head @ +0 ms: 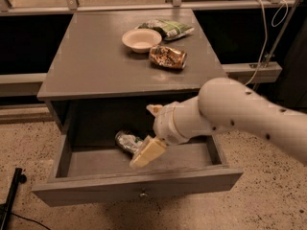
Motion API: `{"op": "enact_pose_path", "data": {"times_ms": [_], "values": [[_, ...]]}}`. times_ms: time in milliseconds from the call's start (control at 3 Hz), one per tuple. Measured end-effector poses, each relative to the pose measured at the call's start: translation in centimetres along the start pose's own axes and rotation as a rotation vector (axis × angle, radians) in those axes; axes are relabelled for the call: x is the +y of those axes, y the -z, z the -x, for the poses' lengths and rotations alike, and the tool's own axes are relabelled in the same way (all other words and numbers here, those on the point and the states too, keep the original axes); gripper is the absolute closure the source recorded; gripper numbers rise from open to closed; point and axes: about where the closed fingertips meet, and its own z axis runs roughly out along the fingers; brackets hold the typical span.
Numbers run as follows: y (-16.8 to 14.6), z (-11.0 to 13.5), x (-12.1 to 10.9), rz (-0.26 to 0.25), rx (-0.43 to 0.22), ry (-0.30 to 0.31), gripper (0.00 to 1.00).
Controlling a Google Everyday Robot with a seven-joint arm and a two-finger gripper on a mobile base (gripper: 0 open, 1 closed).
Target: Pick 7up can from top drawer and place on counter
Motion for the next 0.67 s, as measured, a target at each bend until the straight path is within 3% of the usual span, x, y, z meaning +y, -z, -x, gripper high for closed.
{"op": "enact_pose_path", "data": {"times_ms": [333, 667], "values": [[-6.3, -1.5, 0.2, -0.068, 0.036, -0.056, 0.0], [-8.6, -1.8, -3.2, -0.179, 0.033, -0.093, 0.0]]}}
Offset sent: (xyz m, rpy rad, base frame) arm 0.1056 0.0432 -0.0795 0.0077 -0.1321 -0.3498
